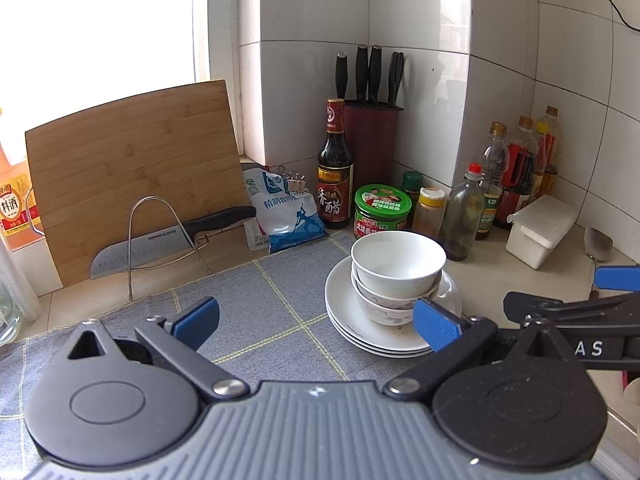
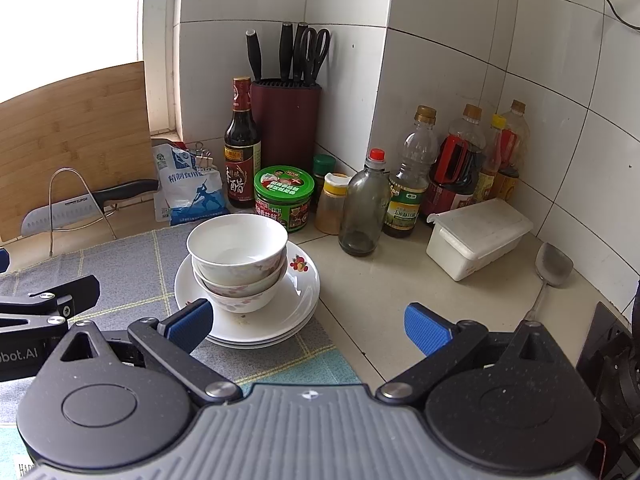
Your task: Organize plates and bowls
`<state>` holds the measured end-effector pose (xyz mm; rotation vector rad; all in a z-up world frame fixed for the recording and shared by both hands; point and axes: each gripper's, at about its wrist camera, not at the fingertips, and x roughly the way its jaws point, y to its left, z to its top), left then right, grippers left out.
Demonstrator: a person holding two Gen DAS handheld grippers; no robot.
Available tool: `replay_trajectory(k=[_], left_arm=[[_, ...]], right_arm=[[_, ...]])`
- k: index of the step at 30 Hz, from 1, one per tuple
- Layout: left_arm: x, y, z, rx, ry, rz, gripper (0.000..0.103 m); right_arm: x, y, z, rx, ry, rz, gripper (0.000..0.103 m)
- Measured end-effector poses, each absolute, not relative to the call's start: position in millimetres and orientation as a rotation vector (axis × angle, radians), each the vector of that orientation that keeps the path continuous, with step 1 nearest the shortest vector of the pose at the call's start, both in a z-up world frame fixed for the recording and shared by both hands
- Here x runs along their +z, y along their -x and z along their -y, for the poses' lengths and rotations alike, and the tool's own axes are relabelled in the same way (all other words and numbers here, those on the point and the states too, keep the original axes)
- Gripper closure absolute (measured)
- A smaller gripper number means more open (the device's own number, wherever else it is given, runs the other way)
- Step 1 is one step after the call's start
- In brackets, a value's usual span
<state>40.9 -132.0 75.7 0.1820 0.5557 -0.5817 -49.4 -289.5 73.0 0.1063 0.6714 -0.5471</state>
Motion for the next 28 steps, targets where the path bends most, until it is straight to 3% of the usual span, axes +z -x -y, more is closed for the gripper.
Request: replay_trajectory(k=[28], left_arm=[[78.2, -39.6, 129.8, -0.573, -0.178, -0.556, 0.001]], right_arm=[[76.4, 47.7, 286.1, -0.545, -0.098, -0.668, 0.0]])
